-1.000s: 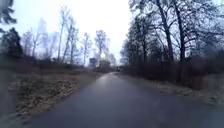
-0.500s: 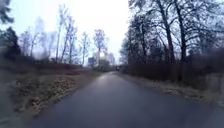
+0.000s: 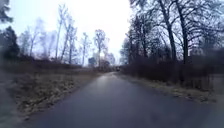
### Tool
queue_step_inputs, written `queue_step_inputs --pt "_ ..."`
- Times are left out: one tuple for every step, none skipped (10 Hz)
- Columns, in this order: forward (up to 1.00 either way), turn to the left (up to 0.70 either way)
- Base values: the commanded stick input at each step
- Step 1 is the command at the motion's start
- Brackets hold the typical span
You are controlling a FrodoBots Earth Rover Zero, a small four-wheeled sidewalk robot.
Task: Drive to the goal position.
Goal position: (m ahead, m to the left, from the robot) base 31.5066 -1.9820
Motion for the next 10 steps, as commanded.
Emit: queue_step_inputs --pt "0.7 0.0" --pt "0.7 0.0" --pt "0.7 0.0" --pt "0.7 0.0" --pt "0.7 -0.02" --pt "0.7 -0.07" --pt "0.7 -0.1" --pt "0.7 -0.07" --pt "0.7 -0.01" --pt "0.7 0.0"
